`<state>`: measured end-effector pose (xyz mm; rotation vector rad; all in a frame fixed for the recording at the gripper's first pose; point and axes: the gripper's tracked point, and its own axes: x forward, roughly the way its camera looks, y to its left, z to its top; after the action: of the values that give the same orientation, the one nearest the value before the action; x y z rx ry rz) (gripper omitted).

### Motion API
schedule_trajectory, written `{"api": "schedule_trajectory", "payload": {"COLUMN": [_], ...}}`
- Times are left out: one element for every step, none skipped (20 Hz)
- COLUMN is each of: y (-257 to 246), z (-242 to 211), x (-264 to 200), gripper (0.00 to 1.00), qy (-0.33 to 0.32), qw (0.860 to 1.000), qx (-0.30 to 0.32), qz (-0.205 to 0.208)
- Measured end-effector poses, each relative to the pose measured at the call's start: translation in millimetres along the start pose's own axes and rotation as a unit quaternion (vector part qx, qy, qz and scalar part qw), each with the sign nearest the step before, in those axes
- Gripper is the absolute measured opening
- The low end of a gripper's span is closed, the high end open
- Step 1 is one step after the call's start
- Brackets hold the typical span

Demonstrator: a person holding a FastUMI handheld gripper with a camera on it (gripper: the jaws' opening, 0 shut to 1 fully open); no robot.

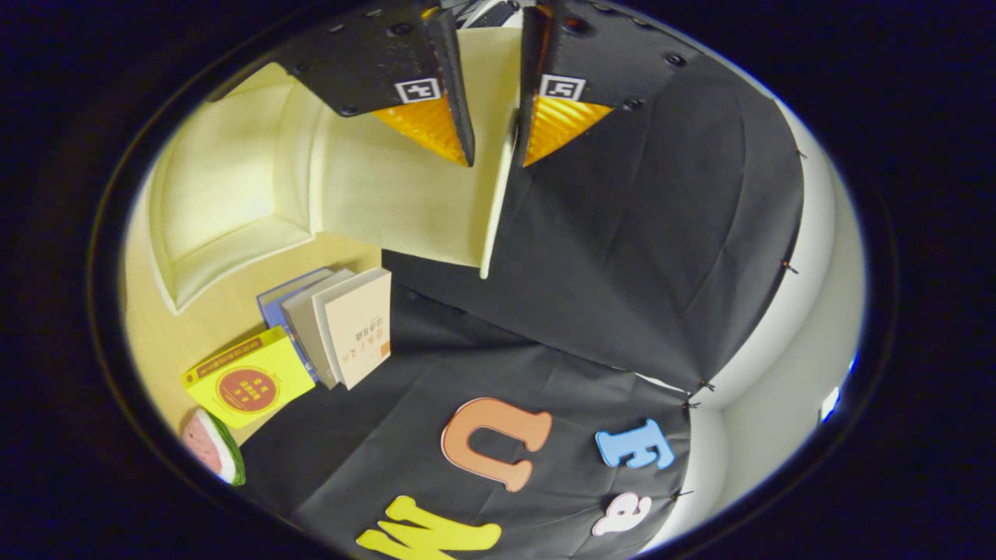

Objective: Open the storage box then place both shoes into the box .Put the left shoe in first, then the right shoe, with the right side of both shoes facing outward in a uniform manner.

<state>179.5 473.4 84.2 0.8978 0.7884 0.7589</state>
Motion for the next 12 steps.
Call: {"api": "schedule_trajectory", "payload": {"y": [-3, -2, -1, -1, -2, -3, -2, -2, -3, -7, -12, -18], "z": [0, 1, 1, 0, 1, 2, 2, 1, 1, 2, 4, 7], "x": [5, 7, 9, 8, 7, 3, 1, -4, -9, -17, -23, -34], "gripper": [0.39, 0.49, 0.58, 0.68, 0.77, 0.87, 0.87, 0.88, 0.89, 0.89, 0.89, 0.9], "qy": [-0.003, -0.007, -0.007, -0.008, -0.008, -0.01, -0.008, -0.006, -0.005, -0.005, -0.007, -0.011], "qw": [1.0, 1.0, 1.0, 1.0, 1.0, 1.0, 1.0, 1.0, 1.0, 1.0, 0.999, 0.997], "qx": [0.002, 0.003, 0.004, 0.005, 0.005, 0.004, 0.003, 0.0, -0.008, -0.021, -0.037, -0.059], "qz": [-0.007, -0.008, -0.01, -0.01, -0.014, -0.014, -0.011, -0.012, -0.015, -0.023, -0.031, -0.044]}}
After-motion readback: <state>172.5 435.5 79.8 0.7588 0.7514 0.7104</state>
